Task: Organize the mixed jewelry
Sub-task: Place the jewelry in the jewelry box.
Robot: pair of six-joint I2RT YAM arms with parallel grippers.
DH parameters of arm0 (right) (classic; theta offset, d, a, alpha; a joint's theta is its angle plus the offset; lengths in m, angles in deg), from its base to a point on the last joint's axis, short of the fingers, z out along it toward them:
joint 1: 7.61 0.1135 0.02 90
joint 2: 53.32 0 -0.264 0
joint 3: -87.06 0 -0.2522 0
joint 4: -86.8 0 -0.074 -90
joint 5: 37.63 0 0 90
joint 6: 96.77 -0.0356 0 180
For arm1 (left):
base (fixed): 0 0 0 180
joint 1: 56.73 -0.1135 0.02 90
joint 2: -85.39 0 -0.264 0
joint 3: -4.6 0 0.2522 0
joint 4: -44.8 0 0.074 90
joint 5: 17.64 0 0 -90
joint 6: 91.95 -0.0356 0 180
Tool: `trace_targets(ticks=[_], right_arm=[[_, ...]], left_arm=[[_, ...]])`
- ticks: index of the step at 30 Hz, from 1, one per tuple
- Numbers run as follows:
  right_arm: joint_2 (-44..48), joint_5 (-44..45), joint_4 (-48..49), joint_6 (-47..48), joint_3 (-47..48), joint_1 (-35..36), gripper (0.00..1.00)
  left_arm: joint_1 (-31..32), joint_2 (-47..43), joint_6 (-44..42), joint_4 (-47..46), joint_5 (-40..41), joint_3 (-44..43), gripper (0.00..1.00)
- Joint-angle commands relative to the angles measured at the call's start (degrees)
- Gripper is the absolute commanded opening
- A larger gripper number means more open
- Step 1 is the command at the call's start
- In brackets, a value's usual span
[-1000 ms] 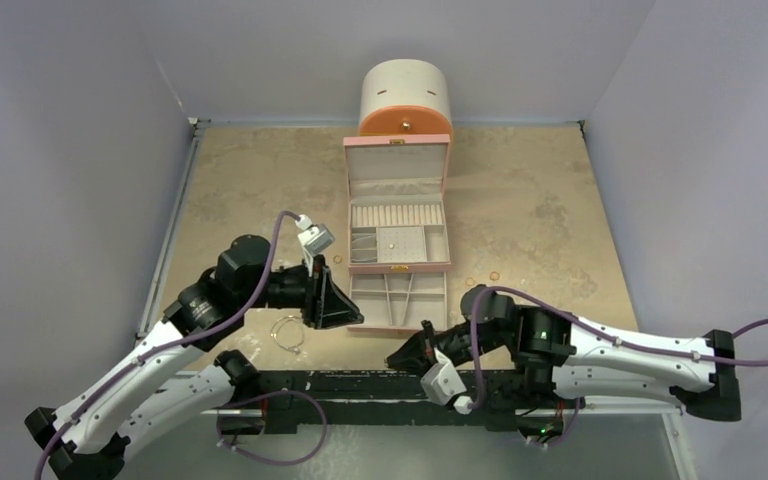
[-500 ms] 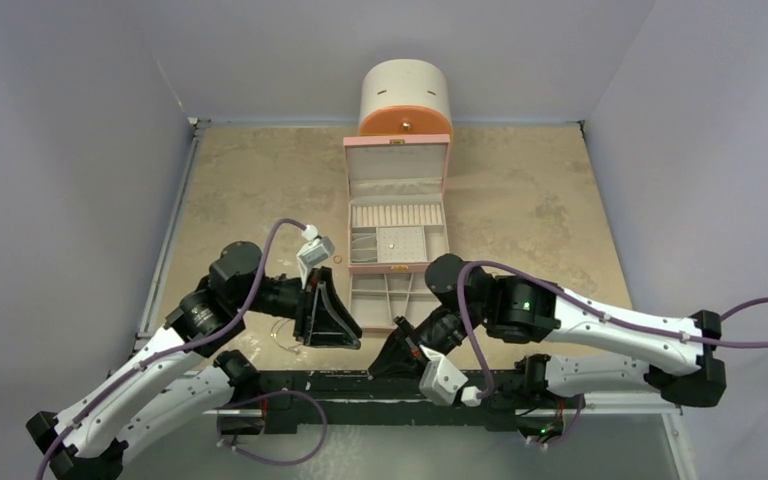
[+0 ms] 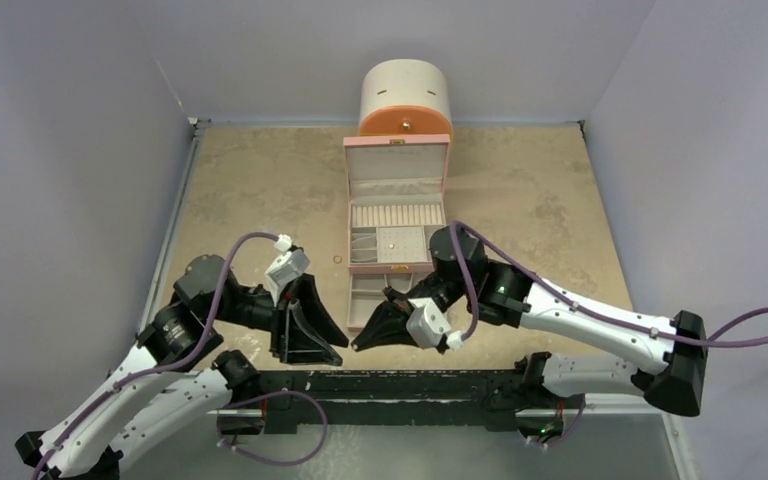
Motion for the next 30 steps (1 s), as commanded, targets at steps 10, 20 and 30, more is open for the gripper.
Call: trace_targets(ticks=[10,20,30], right_arm=[[-11.60,3.23,99.30,-82.56,-18.30,-4.07,0.00],[-13.59,13.88,99.41,-97.64,-22.79,-8.60,0.00],[1.13,36.52,24.23,-77.30,-17.47,-17.00,0.00]], left_arm=[[0.26,-1.70,-6.60,1.32,12.25,-5.84,0.43],[0.24,-2.32,-10.45,8.08,24.51,-8.13,0.43],[0.22,-4.29,-14.42,16.09,42.54,-10.05,0.43]])
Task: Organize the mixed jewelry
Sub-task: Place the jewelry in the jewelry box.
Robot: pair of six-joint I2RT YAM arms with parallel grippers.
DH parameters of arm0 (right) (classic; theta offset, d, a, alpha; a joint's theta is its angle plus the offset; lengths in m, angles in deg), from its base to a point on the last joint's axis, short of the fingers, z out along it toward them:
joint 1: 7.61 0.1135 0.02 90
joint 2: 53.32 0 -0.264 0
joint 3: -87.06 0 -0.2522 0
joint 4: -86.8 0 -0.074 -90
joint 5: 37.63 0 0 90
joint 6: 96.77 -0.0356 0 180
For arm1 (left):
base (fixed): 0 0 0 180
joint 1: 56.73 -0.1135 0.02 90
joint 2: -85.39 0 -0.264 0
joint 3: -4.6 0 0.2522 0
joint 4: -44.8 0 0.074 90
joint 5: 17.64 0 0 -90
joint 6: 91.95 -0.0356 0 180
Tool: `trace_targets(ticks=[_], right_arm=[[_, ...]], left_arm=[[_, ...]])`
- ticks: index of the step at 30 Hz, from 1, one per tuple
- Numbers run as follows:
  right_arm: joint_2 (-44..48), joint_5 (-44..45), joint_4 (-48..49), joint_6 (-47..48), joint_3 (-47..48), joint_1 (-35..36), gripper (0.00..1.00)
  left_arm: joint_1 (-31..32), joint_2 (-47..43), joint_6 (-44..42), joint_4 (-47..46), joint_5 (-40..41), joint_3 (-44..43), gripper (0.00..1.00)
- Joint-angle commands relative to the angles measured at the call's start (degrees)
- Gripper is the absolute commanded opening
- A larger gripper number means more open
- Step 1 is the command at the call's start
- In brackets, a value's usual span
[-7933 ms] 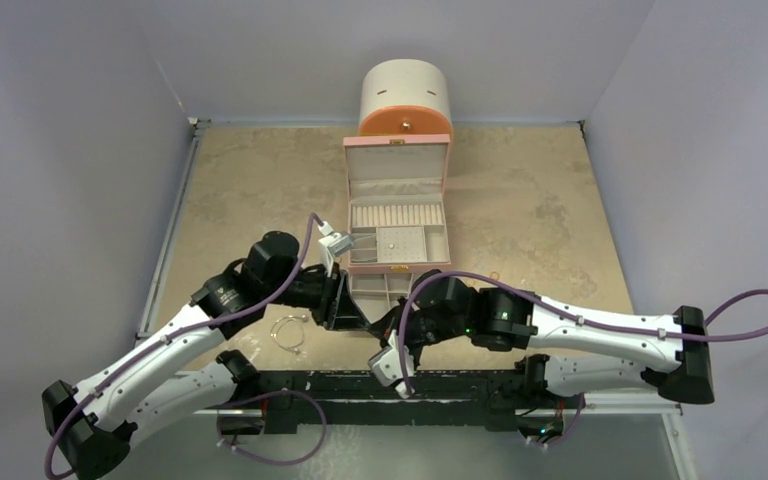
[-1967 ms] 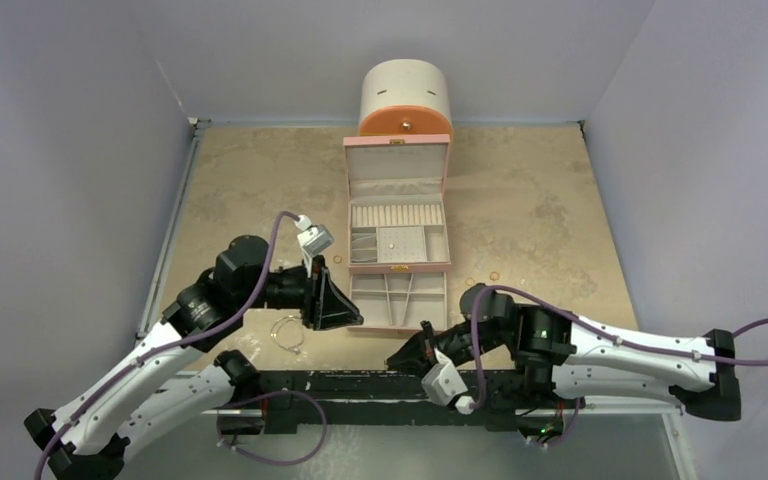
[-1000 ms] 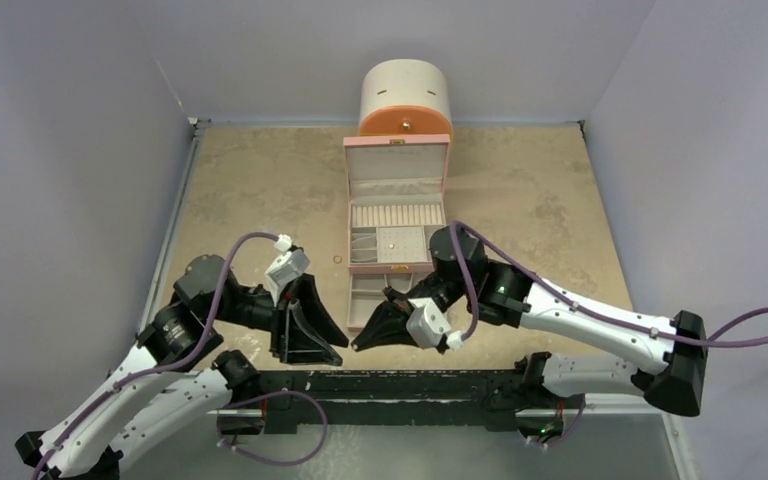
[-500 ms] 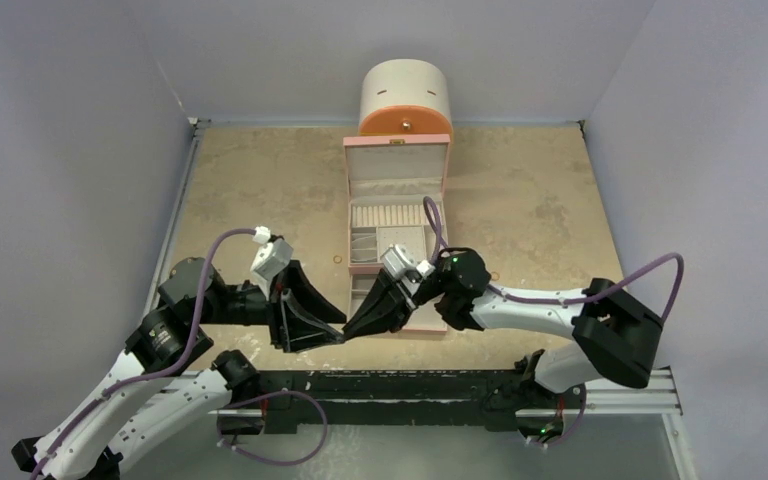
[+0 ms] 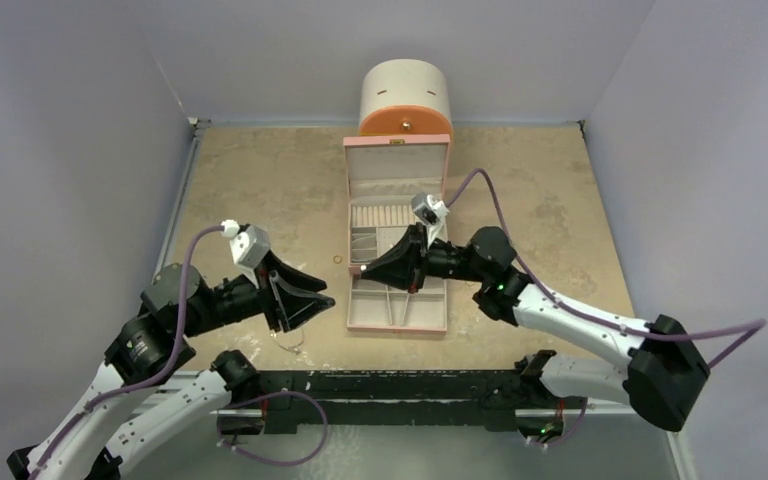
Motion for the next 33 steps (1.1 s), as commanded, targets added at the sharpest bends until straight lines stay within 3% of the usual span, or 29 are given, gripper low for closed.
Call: trace_targets(ticks=[1,4,8,24,33], right_arm=[[4.57,17.38,-36.82,10.59,5.45,-1.66,0.00],[5.97,23.53,-43.25,10.56,4.56,-3.89,0.00],[5.08,24.62,-42.97,8.04,2.62,-6.63,0.00],[-14.52,8.23,-28.94,2.97,6.97,-18.42,0.00],[-22.93,3.29,-20.46,-2.38,9.14,-22.52,0.00]], left_arm=[[0.26,-0.83,-3.33,2.56,10.71,-1.44,0.43],[0.24,-0.70,-4.35,2.52,13.20,-0.57,0.43],[0.25,-1.17,-4.72,0.17,15.55,1.77,0.43],[0.22,-3.21,-7.07,-2.90,19.70,7.98,0.43],[0.19,-2.48,-7.60,-2.74,19.98,8.09,0.43]])
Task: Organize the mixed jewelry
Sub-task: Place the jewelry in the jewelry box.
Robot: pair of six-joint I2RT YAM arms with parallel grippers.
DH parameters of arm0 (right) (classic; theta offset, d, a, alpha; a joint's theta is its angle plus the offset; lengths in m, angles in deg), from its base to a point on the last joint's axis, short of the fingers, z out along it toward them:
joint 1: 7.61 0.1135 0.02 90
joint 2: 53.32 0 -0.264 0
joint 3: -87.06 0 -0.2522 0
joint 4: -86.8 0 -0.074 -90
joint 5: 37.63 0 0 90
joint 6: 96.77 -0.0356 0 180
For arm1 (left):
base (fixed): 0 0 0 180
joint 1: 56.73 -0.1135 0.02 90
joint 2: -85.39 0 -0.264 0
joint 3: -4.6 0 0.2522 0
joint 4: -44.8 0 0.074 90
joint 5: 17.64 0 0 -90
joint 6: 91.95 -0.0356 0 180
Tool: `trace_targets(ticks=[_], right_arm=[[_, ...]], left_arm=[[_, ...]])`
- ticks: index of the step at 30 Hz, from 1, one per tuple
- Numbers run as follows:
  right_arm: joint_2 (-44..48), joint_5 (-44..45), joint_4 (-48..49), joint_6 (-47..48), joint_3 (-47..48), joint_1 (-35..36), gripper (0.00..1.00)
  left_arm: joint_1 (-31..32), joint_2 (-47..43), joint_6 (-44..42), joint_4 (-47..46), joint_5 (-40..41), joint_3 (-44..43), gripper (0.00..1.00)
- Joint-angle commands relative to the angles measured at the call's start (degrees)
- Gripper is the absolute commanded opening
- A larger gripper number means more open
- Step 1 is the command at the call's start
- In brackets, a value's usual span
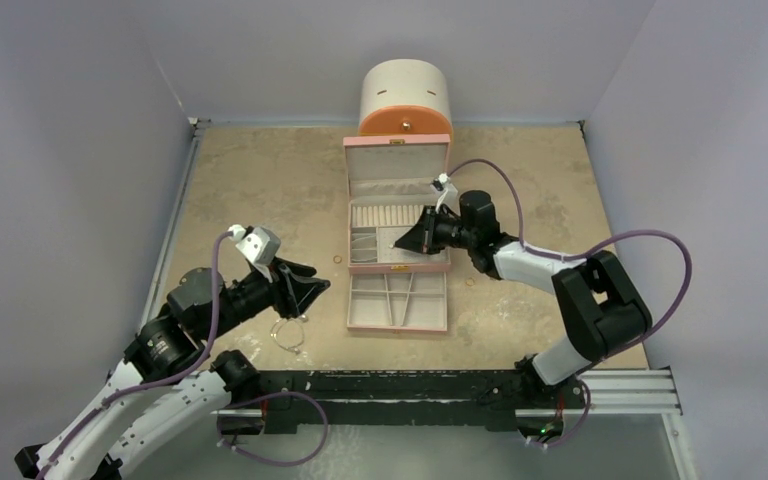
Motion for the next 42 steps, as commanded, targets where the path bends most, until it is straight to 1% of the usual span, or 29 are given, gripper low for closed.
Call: trace_targets(ticks=[1,11,17,25,33,42], right_arm=[[-3.08,-5.04,7.95,-4.28,2.82,-1.35,0.00],[-7.82,-5.17,10.94,-8.38,2.74,-2.36,0.00],[-9.08,-4.63,10.20,-9.48,2.37,-2.42,0.00],[-9.98,-5.02,11.89,-12.14,0.93,-2.46,0.00],[-10.46,-5.93,18.63,-18.14,-2.60,-2.46,0.00],[-10.11,-5.29,18.85,-20.21,-4.00,-2.42,0.00]], left_arm=[[0.21,0.31,-1.32,-2.85,0.58,-0.05,0.43],[0.14,0.42,-1.42,-2.68,0.75,-0.13,0.43],[0.14,0.28,-1.41,-2.68,0.75,-0.18,0.43],[0.14,0.24,-1.42,-2.72,0.66,-0.17,0.43],[0.14,-0.26,-1.51,-2.68,0.75,-0.04,0.43],[0.15,-0.31,-1.51,-2.85,0.76,0.00,0.43]])
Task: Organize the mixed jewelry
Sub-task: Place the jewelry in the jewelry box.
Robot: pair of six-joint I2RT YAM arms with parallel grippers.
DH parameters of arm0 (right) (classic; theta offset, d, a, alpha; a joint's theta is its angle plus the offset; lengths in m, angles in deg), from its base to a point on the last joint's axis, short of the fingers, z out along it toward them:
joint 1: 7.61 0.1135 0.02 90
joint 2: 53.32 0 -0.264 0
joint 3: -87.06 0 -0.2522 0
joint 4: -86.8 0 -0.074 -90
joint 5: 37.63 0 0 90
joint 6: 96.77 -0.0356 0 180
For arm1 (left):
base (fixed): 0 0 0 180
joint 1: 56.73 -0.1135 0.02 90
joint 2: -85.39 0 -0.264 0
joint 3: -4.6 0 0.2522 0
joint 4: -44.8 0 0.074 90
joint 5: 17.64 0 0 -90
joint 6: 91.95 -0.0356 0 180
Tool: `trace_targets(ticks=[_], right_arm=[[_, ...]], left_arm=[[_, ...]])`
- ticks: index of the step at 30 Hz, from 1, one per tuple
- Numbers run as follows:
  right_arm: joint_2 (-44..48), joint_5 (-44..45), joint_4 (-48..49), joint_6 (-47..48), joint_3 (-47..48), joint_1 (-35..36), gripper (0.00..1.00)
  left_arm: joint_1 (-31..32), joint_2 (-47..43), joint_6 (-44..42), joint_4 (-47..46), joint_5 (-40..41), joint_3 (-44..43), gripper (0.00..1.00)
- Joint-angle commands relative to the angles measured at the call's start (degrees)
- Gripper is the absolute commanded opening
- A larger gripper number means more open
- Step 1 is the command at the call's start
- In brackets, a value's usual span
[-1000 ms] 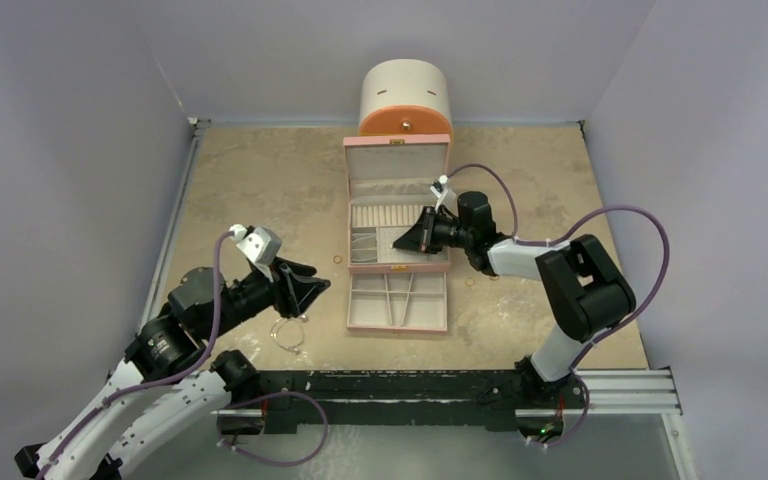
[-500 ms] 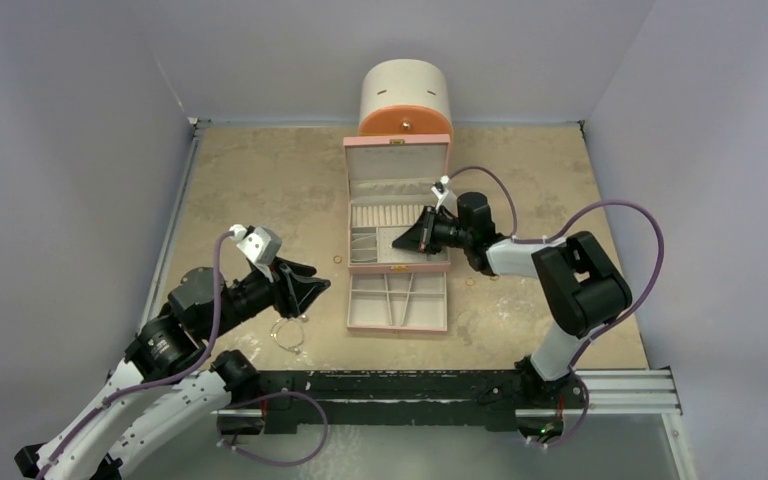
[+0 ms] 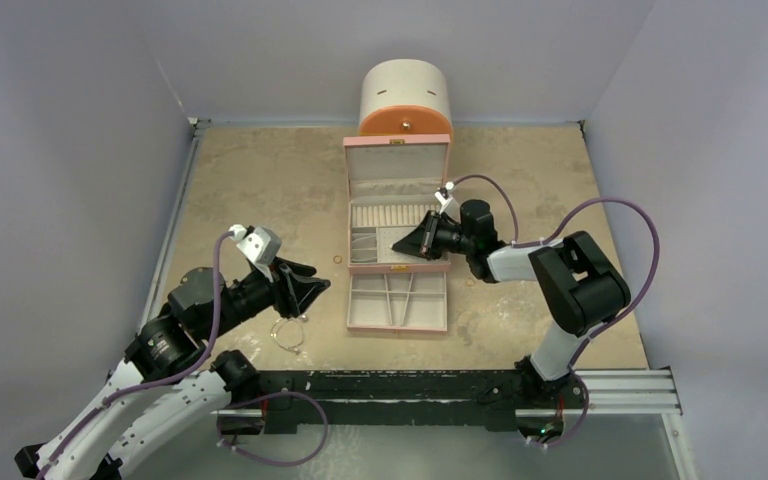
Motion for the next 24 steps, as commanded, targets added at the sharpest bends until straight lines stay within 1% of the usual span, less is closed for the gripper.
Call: trace_targets(ticks=[1,8,11,14,16,17,24], right_arm=[[0.10,-1.19,2.48,-2.52,-1.02,-0.29,0.00],[-0.62,-1.02,3.27,-4.94,-1.32,-0.31,0.00],[-0.46,-0.69,2.31,-4.86,-1.21,-0.21,0.10],[0.13,-0.55,0.95,-4.11,-0.81,-0.22,0.14],[0.89,-0.33,-0.20,-3.51,-0.59,-0.23,0.23],[1.33,-0.39,-0.92,-3.04,-0.33,-0.23,0.25],[5.71,-0.06,-6.19,-0.34,1.02,-0.20,0.28]], left_arm=[[0.14,-0.55,-1.07,-2.62,0.59,0.04,0.43],[0.15,-0.71,-1.07,-2.64,0.56,0.10,0.43],[0.15,-0.85,-1.06,-2.63,0.52,0.10,0.43],[0.19,-0.89,-1.03,-2.67,0.51,0.15,0.43],[0.14,-0.89,-0.99,-2.67,0.49,0.15,0.43],[0.14,-0.88,-1.06,-2.63,0.46,0.10,0.43],[0.14,-0.80,-1.07,-2.76,0.34,0.16,0.43]])
